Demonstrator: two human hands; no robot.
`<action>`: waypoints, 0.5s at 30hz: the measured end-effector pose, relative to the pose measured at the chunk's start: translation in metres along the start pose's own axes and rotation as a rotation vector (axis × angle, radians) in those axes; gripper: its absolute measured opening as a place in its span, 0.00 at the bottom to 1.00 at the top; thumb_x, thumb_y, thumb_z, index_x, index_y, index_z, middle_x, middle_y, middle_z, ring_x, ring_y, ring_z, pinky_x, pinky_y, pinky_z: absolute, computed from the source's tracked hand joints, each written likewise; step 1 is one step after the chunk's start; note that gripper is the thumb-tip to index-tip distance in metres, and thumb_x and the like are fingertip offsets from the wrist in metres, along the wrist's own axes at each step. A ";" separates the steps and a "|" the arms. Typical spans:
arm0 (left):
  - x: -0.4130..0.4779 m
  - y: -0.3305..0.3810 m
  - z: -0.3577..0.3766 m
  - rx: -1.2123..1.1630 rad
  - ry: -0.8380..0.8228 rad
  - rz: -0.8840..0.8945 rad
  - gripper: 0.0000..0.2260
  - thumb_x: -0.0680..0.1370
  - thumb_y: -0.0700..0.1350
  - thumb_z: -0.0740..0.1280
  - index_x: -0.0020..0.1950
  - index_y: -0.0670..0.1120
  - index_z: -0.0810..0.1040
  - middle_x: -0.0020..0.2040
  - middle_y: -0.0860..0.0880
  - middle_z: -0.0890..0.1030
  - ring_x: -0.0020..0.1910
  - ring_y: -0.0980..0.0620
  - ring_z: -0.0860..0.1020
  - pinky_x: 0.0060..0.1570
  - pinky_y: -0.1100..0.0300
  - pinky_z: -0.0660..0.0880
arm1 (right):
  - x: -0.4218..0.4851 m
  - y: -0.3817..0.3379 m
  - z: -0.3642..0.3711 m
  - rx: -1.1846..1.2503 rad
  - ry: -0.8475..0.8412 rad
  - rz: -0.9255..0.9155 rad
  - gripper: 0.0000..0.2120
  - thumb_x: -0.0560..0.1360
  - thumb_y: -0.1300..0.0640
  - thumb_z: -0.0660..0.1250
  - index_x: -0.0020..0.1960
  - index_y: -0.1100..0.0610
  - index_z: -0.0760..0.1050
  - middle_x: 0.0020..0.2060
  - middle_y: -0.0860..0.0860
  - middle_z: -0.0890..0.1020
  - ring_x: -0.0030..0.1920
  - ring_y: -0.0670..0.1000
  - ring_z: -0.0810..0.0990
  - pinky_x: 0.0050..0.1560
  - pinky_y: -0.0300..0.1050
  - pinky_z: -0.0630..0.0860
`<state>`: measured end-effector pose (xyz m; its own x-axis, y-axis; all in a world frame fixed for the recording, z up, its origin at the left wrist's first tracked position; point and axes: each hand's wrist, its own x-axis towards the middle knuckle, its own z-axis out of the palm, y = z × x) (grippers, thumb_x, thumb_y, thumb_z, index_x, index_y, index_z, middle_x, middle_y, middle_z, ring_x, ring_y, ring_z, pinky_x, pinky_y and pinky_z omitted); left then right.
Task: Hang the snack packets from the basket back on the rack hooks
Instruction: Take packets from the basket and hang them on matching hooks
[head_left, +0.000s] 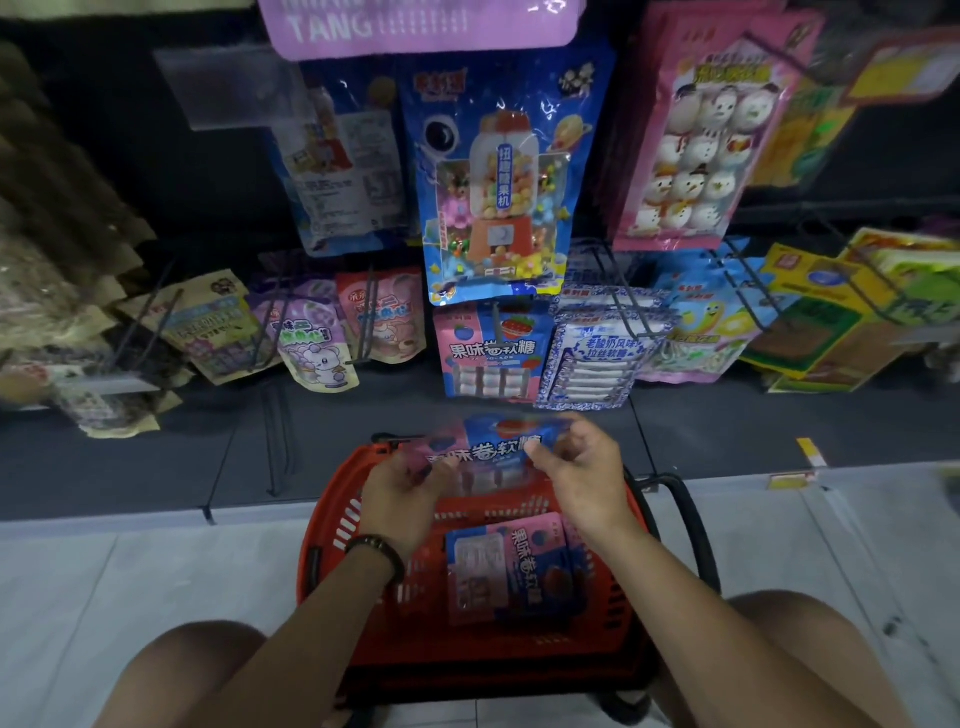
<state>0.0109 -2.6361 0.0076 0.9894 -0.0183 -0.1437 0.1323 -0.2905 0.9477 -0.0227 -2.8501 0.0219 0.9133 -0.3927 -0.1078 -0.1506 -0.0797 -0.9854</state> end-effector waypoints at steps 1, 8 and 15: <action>0.005 0.001 0.001 0.075 0.022 0.022 0.07 0.78 0.48 0.76 0.43 0.46 0.85 0.37 0.56 0.85 0.38 0.62 0.81 0.42 0.64 0.77 | 0.000 -0.001 -0.003 -0.010 0.002 -0.028 0.09 0.76 0.62 0.77 0.44 0.50 0.81 0.31 0.41 0.80 0.33 0.43 0.78 0.40 0.38 0.75; 0.027 0.040 0.014 0.164 0.020 0.112 0.05 0.78 0.44 0.76 0.41 0.49 0.85 0.31 0.65 0.82 0.35 0.71 0.79 0.39 0.74 0.71 | 0.028 -0.018 -0.022 -0.074 0.021 -0.150 0.05 0.78 0.59 0.77 0.48 0.48 0.85 0.31 0.48 0.83 0.34 0.48 0.82 0.39 0.47 0.78; 0.059 0.043 0.033 -0.169 -0.142 0.073 0.06 0.83 0.42 0.70 0.56 0.52 0.84 0.54 0.50 0.87 0.54 0.55 0.84 0.53 0.57 0.80 | 0.072 -0.025 -0.021 0.039 -0.024 -0.107 0.06 0.78 0.62 0.76 0.53 0.54 0.87 0.46 0.53 0.89 0.48 0.61 0.88 0.53 0.56 0.87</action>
<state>0.0732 -2.6811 0.0303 0.9801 -0.1708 -0.1008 0.0809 -0.1193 0.9896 0.0384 -2.8955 0.0415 0.9323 -0.3617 -0.0044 -0.0374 -0.0842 -0.9958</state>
